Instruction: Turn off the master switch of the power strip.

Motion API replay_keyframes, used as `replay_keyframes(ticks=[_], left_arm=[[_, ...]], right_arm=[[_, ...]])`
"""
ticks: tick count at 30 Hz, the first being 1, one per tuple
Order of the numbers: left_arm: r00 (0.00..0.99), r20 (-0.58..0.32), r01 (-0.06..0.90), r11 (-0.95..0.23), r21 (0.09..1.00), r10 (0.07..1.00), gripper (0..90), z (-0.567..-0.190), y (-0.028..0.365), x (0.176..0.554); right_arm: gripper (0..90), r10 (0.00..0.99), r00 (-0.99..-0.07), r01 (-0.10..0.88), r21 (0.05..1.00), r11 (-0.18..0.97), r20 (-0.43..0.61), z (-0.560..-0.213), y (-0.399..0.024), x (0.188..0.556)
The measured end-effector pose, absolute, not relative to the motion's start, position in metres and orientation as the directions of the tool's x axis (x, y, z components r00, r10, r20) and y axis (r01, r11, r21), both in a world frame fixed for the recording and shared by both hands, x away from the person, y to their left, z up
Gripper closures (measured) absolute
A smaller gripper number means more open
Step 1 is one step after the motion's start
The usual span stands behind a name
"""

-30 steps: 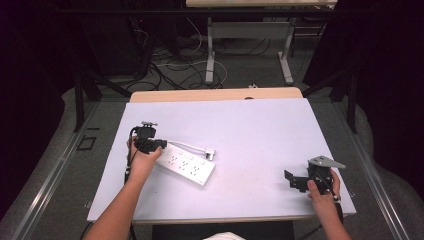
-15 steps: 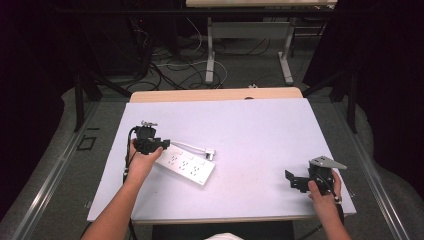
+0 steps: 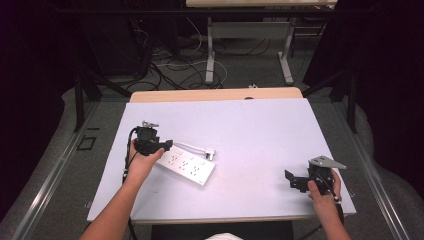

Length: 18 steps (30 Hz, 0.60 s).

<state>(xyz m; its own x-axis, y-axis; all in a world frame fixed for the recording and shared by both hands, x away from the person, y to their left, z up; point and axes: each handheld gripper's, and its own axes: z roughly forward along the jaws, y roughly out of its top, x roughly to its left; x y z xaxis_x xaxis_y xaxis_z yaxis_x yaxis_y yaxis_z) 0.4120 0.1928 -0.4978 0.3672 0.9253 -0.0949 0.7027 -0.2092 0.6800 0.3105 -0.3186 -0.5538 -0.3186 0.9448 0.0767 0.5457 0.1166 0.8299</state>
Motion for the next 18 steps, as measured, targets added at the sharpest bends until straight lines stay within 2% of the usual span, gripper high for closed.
replay_keyframes(ticks=[5,11,18], left_arm=[[0.375,-0.073,0.691,-0.225,0.687,0.924,36.4,-0.4957,0.1916,0.4101],[0.401,-0.011,0.657,-0.279,0.701,0.916,35.2,-0.4921,0.1927,0.4084],[0.419,-0.008,0.619,-0.28,0.734,0.908,26.5,-0.4895,0.1944,0.4065]], right_arm=[[0.0,0.945,-0.318,0.546,0.83,0.117,0.076,-0.5537,-0.3186,0.3105],[0.0,0.945,-0.319,0.541,0.833,0.118,0.073,-0.5534,-0.3188,0.3104],[0.0,0.944,-0.321,0.543,0.831,0.121,0.073,-0.5532,-0.3187,0.3103]])
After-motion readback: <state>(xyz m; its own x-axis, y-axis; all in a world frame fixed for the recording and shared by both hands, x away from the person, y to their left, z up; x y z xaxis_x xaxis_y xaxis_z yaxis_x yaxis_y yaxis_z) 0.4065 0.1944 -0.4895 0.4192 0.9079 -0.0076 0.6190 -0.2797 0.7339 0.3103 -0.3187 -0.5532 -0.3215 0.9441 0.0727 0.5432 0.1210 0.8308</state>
